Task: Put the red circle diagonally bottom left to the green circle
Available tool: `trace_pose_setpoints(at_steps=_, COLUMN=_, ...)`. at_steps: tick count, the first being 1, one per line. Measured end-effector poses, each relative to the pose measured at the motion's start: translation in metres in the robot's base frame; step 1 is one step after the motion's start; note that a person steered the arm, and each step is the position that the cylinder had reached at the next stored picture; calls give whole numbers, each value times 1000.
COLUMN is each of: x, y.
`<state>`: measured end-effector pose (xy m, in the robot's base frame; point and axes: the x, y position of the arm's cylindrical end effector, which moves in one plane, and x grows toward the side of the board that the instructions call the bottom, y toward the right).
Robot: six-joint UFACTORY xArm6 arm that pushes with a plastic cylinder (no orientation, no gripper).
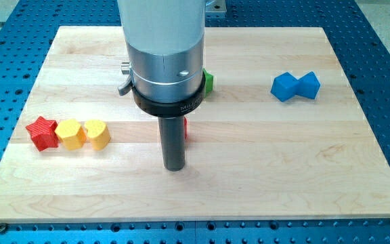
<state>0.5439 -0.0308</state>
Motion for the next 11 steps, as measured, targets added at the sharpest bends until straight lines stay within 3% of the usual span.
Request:
trace_pose_setpoints(at_steps=4, x=2, y=19)
trace_pose_setpoints(at_steps=5, x=-11, y=41)
trace_pose_setpoints(at_steps=8, x=-45, y=17)
trace_pose_setpoints(at_steps=9, x=-45, y=-22)
trace_pose_setpoints(at_steps=10, x=-51, y=37)
trace_pose_setpoints(at_steps=11, x=-74, y=9)
